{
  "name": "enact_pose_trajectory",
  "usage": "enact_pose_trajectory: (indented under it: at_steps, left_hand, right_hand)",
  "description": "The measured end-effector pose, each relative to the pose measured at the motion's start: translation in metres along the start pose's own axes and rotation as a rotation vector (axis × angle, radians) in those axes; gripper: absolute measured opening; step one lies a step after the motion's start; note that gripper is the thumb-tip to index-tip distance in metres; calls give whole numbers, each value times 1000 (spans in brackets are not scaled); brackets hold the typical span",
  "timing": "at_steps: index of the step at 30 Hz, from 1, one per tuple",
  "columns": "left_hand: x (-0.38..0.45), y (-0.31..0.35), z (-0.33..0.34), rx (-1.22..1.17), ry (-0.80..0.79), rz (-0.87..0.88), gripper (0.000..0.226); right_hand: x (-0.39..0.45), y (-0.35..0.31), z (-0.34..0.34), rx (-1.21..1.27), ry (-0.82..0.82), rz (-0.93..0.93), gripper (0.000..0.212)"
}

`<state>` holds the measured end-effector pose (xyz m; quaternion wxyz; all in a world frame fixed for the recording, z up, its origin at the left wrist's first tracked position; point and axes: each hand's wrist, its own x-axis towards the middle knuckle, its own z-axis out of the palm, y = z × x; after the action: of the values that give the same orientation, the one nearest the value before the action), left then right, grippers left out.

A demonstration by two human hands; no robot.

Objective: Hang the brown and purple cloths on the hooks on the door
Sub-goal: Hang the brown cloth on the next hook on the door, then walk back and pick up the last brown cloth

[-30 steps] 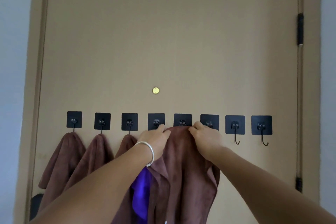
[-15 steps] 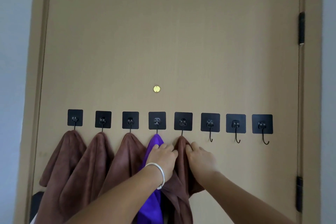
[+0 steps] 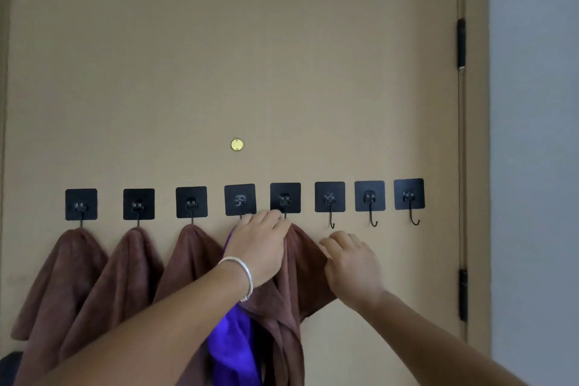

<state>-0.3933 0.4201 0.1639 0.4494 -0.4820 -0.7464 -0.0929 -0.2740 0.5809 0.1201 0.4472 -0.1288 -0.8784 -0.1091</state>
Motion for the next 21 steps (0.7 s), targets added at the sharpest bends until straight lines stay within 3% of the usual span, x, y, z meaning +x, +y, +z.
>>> enact_pose_trajectory:
  at_steps: [4,9,15,21]
  left_hand:
    - [32,22,-7,-93,73,163,28]
    - [55,73,-6,-259,95,273,31]
    - [49,141,-6,-454,47,426,56]
    - [29,216,-32,-672,35,525,61]
  right_hand:
    - [-12,26,-34,-118,74,59,29]
    - [-41,57,-83,-340,8,223,28]
    - [-105,69,-152,-555,-70,447,28]
    - [-186,44,-237,-779,-104,669,30]
